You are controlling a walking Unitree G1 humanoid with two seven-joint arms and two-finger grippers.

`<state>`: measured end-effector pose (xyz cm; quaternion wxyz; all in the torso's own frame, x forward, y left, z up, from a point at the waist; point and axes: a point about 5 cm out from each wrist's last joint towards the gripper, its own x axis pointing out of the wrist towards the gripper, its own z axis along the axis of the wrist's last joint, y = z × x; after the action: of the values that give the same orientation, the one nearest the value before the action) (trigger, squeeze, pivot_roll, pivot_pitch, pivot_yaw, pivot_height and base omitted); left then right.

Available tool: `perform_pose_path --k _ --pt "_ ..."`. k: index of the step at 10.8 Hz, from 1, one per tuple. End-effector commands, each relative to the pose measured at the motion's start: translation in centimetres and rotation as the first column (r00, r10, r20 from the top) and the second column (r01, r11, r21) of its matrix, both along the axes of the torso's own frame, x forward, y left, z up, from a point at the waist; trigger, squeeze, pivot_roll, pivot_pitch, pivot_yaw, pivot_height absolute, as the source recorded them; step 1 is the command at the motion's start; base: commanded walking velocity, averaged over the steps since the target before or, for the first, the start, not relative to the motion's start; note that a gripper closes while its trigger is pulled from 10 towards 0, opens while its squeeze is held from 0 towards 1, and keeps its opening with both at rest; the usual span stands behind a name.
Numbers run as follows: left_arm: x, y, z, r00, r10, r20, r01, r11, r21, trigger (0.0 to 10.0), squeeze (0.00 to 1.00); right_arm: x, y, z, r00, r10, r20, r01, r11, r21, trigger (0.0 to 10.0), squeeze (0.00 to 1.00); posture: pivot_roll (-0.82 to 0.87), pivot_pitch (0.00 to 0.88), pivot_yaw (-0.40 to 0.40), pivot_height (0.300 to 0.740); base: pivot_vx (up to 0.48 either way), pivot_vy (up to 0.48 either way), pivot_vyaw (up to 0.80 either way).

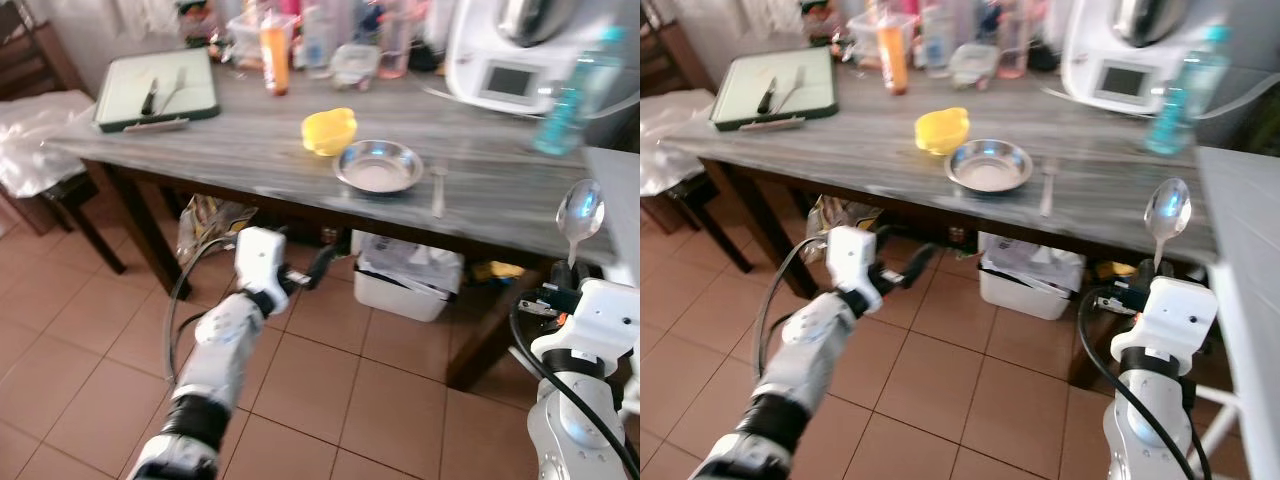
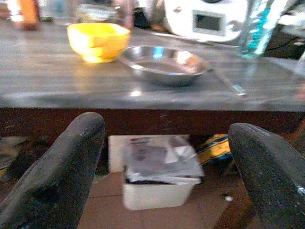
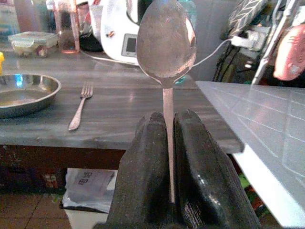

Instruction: Setting the table

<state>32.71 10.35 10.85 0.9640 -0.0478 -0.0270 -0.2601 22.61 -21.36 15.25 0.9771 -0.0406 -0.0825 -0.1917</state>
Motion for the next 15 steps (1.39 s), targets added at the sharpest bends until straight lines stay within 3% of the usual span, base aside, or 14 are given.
perform_pose_path --k 1,4,7,12,15 --pt "-0.2 0.9 -0.2 1.0 0.014 -0.004 -0.014 1.0 0.016 10.0 0.0 -0.3 0.0 0.4 1.0 0.003 0.017 -0.003 1.0 -0.005 10.0 0.0 0.01 0.084 0.04 0.74 0.3 0.0 0.0" --pt "-2.1 3.2 -1.3 0.998 0.06 -0.031 -0.058 0.997 0.059 10.0 0.0 -0.7 0.0 -0.1 1.0 0.001 -0.002 -0.001 1.0 0.001 10.0 0.0 0.03 0.086 0.034 0.74 0.298 0.0 0.0" --pt "-2.6 4.2 -1.4 0.995 0.092 -0.04 -0.088 0.992 0.085 10.0 0.0 -1.2 -0.2 -0.6 1.0 -0.013 -0.016 0.013 1.0 0.008 10.0 0.0 0.04 0.084 0.035 0.74 0.286 0.0 0.0" --pt "-2.8 4.0 -1.1 0.996 0.077 -0.046 -0.073 0.993 0.097 10.0 0.0 -1.2 -0.2 -0.4 1.0 -0.024 -0.007 0.024 1.0 0.011 10.0 0.0 0.03 0.086 0.04 0.74 0.252 0.0 0.0" --pt "-2.8 3.5 -0.9 0.998 0.04 -0.046 -0.035 0.994 0.1 10.0 0.0 -1.3 -0.1 -0.4 1.0 -0.026 -0.009 0.026 1.0 0.014 10.0 0.0 0.03 0.09 0.043 0.74 0.0 0.0 -0.61"
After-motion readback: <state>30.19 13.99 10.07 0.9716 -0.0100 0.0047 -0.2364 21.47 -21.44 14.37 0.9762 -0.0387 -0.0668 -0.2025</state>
